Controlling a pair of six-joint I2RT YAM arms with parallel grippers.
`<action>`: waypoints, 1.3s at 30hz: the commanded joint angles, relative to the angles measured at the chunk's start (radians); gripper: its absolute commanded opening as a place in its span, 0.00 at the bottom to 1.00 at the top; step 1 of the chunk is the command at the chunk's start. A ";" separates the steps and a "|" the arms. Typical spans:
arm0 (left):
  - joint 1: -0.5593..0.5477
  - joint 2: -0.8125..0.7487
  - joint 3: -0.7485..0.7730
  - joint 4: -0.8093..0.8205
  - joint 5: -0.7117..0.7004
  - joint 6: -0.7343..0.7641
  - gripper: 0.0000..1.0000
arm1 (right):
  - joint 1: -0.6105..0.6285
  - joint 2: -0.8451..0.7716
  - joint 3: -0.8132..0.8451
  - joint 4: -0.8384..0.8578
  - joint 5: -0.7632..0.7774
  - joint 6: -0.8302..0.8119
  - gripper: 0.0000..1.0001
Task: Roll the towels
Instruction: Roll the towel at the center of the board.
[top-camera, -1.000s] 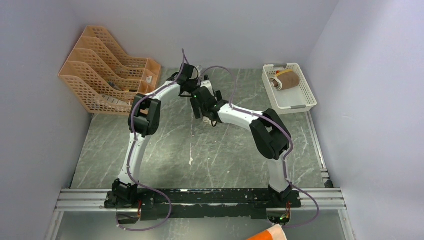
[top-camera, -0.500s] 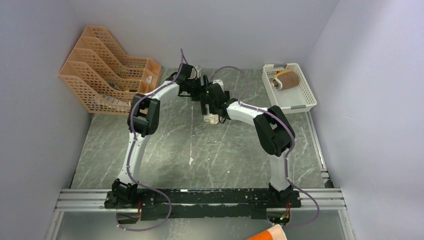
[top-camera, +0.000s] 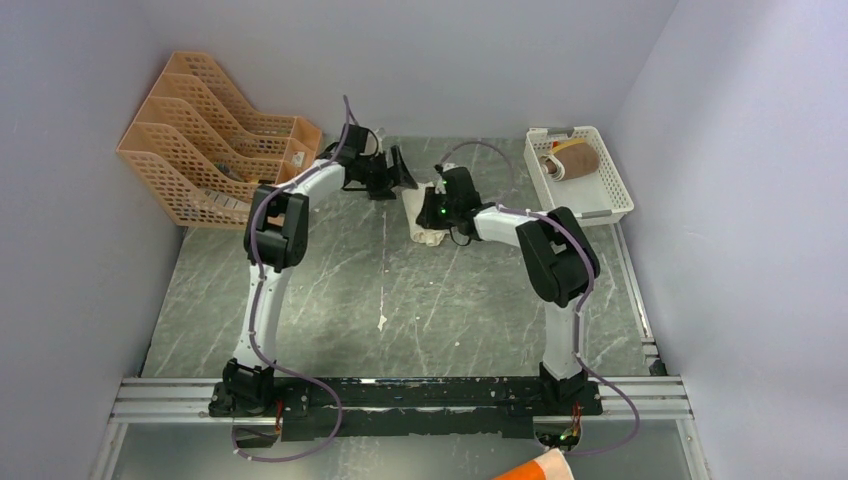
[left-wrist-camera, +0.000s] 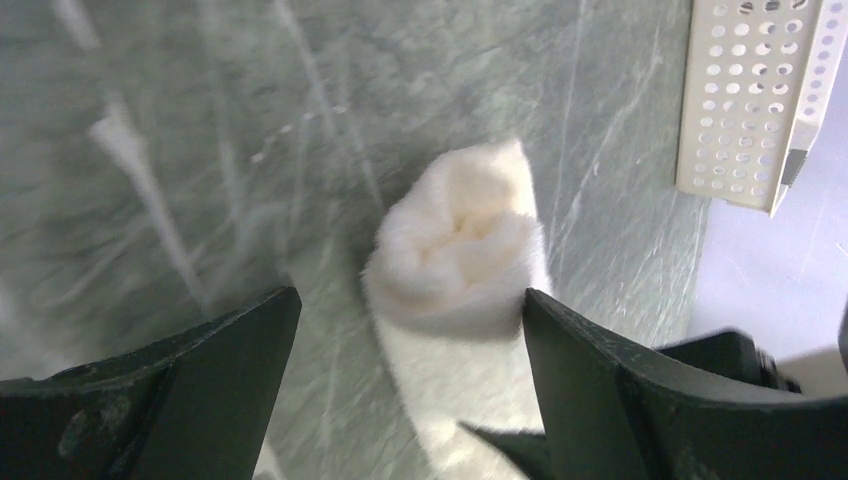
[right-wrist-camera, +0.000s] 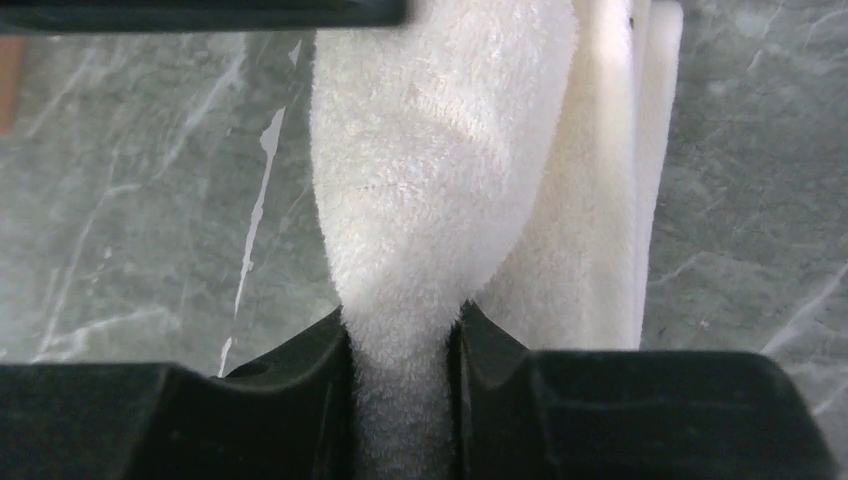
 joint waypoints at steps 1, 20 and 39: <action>0.073 -0.064 -0.104 -0.037 -0.077 0.015 0.98 | -0.084 -0.004 -0.060 0.179 -0.328 0.075 0.20; 0.029 -0.204 -0.367 0.199 -0.008 -0.063 1.00 | -0.203 0.292 0.037 0.472 -0.884 0.395 0.25; -0.016 -0.120 -0.272 0.134 -0.117 -0.018 0.68 | -0.166 0.151 0.224 -0.248 -0.448 -0.129 1.00</action>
